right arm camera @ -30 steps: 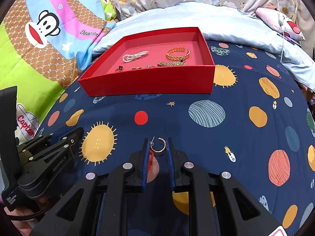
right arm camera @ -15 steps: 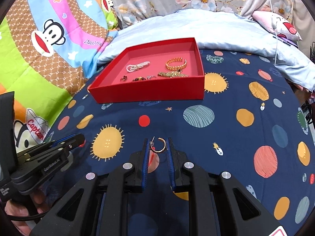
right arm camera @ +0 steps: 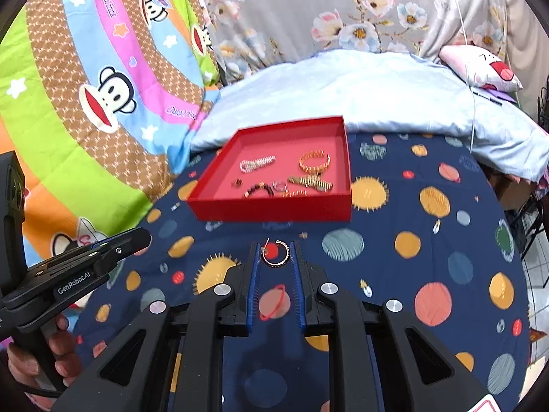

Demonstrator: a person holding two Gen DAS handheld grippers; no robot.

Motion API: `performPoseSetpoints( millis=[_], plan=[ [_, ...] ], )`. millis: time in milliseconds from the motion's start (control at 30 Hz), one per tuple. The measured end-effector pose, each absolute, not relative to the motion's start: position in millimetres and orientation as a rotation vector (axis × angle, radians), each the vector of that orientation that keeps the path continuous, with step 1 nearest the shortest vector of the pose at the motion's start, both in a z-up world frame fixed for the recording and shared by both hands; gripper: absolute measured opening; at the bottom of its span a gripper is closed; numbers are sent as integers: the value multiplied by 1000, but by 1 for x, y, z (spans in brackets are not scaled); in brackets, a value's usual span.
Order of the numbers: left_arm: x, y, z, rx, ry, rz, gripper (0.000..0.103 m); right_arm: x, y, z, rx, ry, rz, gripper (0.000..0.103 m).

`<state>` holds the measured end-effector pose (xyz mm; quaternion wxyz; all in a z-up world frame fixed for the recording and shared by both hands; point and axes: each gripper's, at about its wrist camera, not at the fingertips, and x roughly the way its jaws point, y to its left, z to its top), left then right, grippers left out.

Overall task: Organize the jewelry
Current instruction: 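Carry both hoop earrings into the red tray, opening both tools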

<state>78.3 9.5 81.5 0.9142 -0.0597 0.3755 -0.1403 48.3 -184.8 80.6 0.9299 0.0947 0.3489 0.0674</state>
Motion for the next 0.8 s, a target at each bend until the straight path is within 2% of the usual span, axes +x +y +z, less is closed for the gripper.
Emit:
performPoseSetpoints(
  millis=[400,800],
  plan=[
    [122,-11,136,-82,655,-320,16,94,-203,135,197,599,153,16],
    [220,-36,143,-51,679,-321,16,208,-210,134,238,641,200,16]
  ],
)
